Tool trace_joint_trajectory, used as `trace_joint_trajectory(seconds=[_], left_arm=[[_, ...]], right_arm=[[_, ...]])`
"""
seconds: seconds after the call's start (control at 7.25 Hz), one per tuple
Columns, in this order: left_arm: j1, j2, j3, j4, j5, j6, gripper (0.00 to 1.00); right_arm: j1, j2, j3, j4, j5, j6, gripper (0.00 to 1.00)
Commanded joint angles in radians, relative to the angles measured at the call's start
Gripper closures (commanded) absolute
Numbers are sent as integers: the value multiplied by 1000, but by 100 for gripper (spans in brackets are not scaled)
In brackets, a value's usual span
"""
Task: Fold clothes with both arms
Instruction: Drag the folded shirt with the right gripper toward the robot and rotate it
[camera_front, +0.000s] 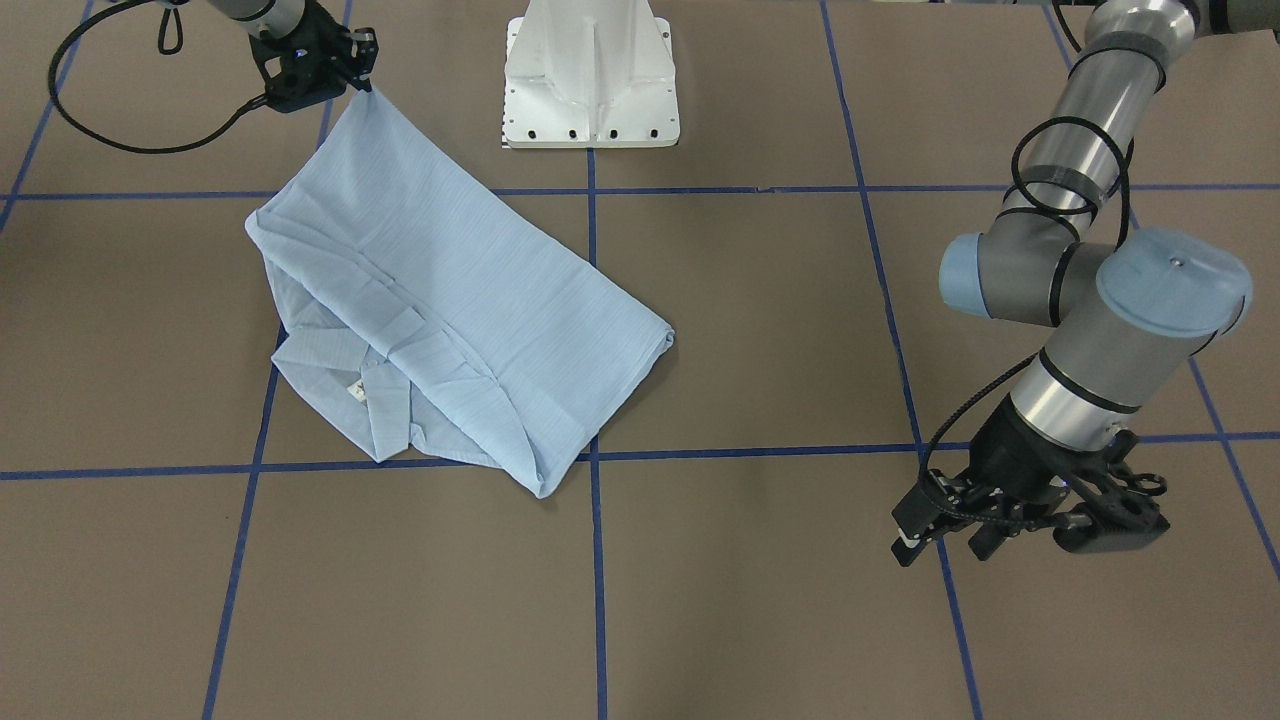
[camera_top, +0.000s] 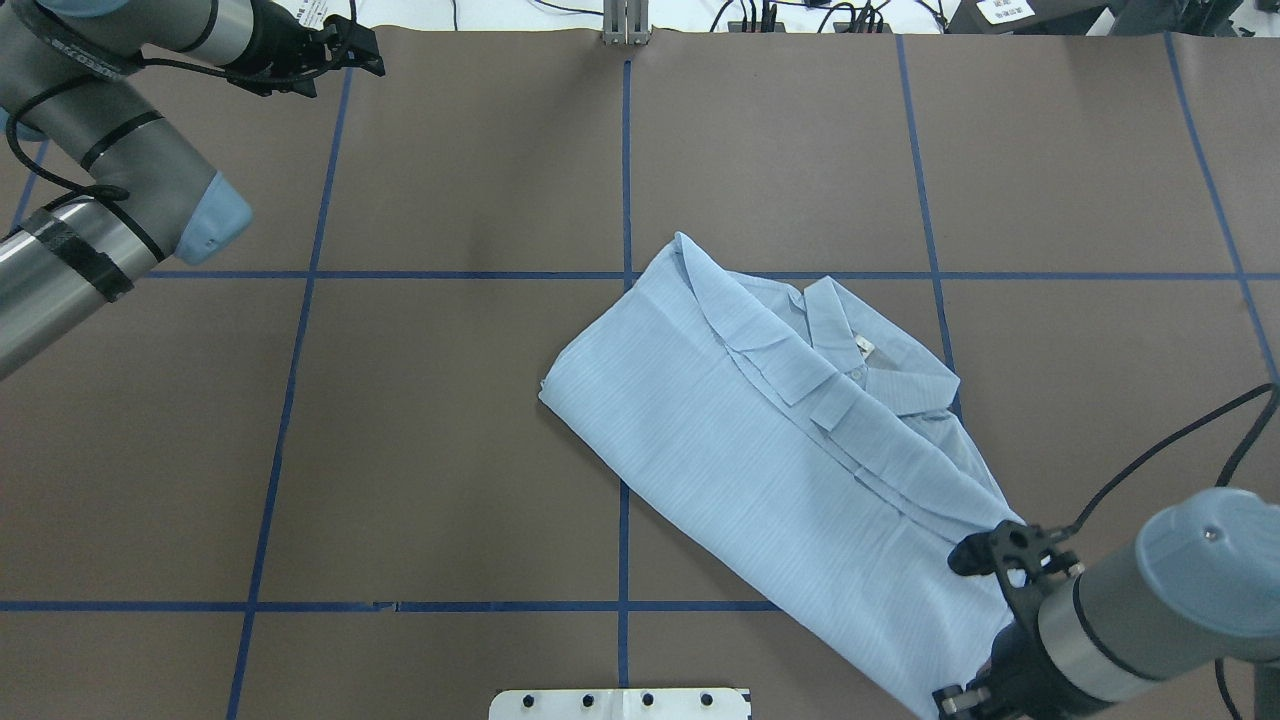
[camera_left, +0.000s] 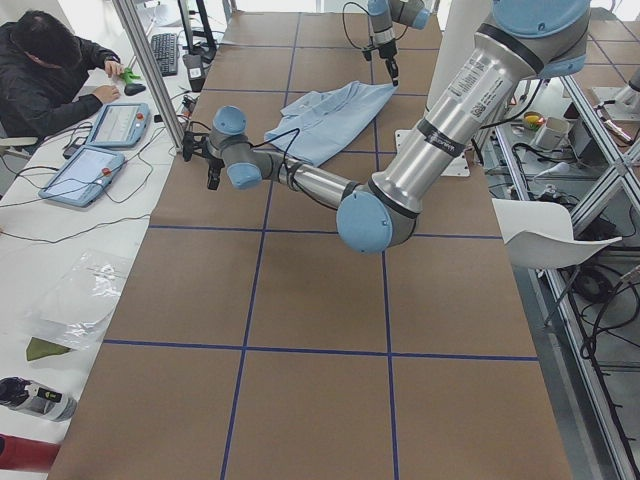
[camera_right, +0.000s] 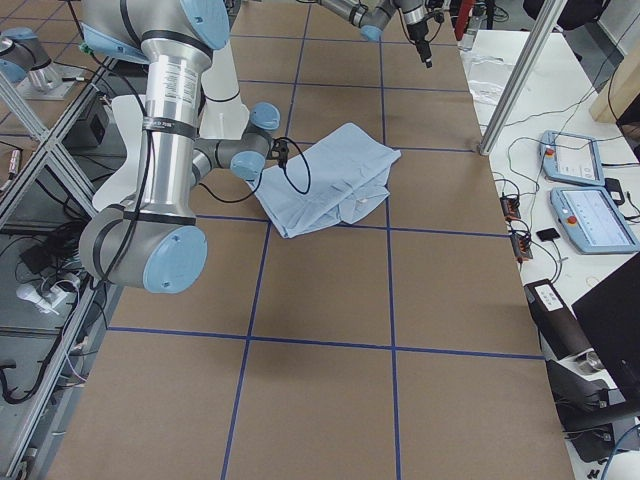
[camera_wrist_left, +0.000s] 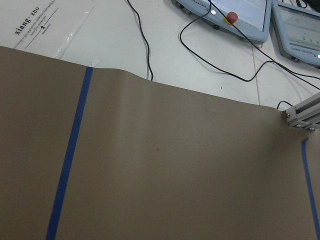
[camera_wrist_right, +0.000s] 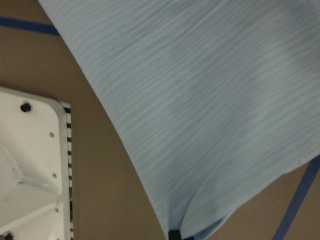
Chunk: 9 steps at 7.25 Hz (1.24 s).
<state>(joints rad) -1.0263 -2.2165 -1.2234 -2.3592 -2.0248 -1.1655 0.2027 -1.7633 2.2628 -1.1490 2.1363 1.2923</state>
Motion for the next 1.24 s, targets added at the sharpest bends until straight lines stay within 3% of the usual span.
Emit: trace_joint_trajectory(seconds=[0.0,0.14,0.41,0.69,0.97,1.1], left_arm=[[0,9,-5,0,0,1,3],[0,12,-7,0,-2,1,2],[18,43,-69,0,-27,1,2],[76,128,-228,6,-139,-101,2],[220,130,-301,11,-126,-334,2],[301,132,-341,12,-74,-453,2]], right_arm=[[-117,36,6,0,-10,96,88],[-109,54,-5,0,-10,94,1],[11,96,-19,0,-10,94,0],[181,199,-41,0,-10,94,0],[324,223,-42,0,-10,82,0],[386,234,-42,0,-10,79,0]])
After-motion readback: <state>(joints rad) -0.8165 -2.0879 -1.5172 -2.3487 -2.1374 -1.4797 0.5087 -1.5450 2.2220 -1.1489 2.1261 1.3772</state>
